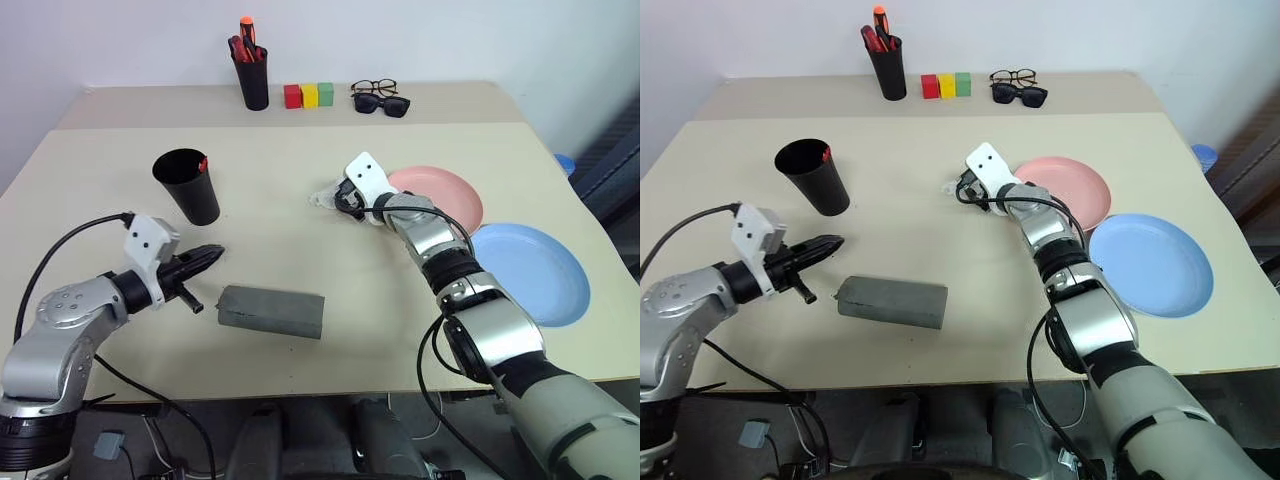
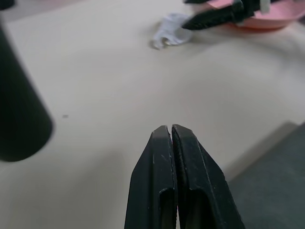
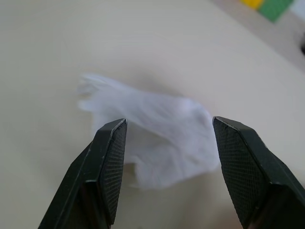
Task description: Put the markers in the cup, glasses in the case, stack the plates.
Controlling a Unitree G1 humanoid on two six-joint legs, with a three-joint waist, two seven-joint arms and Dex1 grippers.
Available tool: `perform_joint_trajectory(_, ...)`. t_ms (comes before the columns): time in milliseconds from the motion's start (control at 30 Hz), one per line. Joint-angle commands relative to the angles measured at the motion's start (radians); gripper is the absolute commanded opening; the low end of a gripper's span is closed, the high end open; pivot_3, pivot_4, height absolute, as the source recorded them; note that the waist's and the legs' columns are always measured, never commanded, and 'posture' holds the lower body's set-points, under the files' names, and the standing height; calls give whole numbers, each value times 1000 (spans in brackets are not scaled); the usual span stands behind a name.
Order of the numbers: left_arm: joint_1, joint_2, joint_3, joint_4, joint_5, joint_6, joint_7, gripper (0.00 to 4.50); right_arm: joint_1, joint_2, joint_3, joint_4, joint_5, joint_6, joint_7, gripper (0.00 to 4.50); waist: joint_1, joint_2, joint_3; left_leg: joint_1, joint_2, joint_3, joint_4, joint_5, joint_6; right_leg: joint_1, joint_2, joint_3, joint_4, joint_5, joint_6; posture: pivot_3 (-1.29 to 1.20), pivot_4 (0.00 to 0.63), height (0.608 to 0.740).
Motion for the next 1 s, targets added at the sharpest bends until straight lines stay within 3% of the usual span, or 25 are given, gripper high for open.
perform_joint_trajectory(33,17,4,40,-53,-22,-12,9,16,-46,23,-54,71,30,31,0,2638,-1,0,0,0,0,0,0,0,0,0,0,0,0,0,0,0,150,740)
perform_joint_trajectory(100,22,2,41,-58,-21,-11,15,0,-56,30,-71,95,35,41,1,2020,-2,0,0,0,0,0,0,0,0,0,0,0,0,0,0,0,150,740)
perform_joint_trajectory(233,23,-9,39,-74,-32,-5,37,0,-64,35,-83,111,32,40,9,19,-2,0,0,0,0,0,0,0,0,0,0,0,1,0,0,0,150,740)
perform_joint_trajectory(533,-10,-14,16,-55,-32,-9,52,0,-32,13,-89,-50,32,-4,40,19,-2,1,0,0,0,0,0,0,0,0,1,0,1,0,0,0,150,740)
perform_joint_trajectory(867,-32,-32,-21,-45,-22,-11,57,0,248,-126,19,-643,31,298,291,19,2,1,0,0,0,0,0,0,0,0,0,0,1,0,0,0,150,740)
perform_joint_trajectory(1000,-38,-31,-30,-42,-26,-12,52,0,371,-257,53,-870,29,375,396,1405,4,1,0,0,0,-1,0,0,0,0,0,0,0,0,0,0,150,740)
